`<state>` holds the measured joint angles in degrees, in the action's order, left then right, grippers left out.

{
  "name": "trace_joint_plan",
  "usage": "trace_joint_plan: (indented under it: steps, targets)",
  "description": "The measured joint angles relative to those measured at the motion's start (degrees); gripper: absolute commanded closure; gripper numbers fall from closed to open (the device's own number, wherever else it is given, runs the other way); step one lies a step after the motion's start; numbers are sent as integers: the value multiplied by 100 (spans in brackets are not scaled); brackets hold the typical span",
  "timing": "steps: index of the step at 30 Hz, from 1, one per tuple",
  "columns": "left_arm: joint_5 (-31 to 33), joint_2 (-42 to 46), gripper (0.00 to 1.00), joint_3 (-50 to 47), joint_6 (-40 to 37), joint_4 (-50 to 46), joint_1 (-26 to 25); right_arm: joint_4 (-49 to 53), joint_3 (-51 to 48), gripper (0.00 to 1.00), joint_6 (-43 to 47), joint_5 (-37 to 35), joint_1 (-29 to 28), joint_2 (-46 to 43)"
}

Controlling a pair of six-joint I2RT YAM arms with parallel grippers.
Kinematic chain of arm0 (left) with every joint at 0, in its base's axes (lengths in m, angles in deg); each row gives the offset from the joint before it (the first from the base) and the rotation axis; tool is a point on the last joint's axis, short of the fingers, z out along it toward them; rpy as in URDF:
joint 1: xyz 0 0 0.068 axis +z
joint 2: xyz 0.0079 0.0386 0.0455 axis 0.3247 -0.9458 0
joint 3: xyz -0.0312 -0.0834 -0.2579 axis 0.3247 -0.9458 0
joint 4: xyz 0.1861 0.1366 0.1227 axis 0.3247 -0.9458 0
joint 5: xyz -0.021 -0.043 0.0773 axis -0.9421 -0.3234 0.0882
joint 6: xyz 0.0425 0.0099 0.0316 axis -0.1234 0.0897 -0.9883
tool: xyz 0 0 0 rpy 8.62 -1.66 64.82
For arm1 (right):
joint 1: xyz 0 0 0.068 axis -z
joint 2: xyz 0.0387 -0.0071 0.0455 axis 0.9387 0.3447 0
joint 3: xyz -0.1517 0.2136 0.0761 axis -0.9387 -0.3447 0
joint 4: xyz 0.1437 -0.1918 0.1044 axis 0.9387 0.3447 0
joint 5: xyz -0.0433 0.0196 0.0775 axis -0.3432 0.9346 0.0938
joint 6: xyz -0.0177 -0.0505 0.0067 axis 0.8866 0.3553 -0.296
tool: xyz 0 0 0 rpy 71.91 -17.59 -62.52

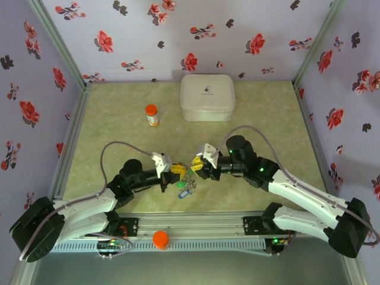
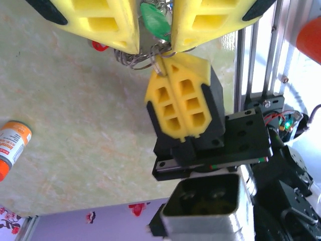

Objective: Put the keys on the keyring

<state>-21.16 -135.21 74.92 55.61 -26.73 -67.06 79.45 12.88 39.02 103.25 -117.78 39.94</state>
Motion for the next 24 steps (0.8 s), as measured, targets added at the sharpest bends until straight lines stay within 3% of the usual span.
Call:
trace_joint_plan:
  steps: [13, 16, 20, 21, 22, 23, 24]
  targets:
    - [-396, -63, 100, 2, -240, 192, 0, -28, -9, 78, -61, 444, 33, 535]
    - [-433, -66, 100, 2, -240, 240, 0, -31, -2, 83, -63, 544, 33, 647]
    - [-457, -111, 100, 2, -238, 256, 2, -7, 57, 100, -55, 704, 35, 739]
    - [-468, -131, 100, 2, -236, 271, 9, 2, 61, 100, -46, 745, 50, 756]
    - [-479, -149, 89, 2, -234, 273, 11, 28, 72, 100, -37, 774, 63, 778]
    - [-483, -166, 69, 2, -223, 275, 11, 57, 92, 100, -39, 809, 70, 798]
    - [-474, -173, 63, 2, -212, 286, 11, 87, 114, 100, -17, 852, 72, 820]
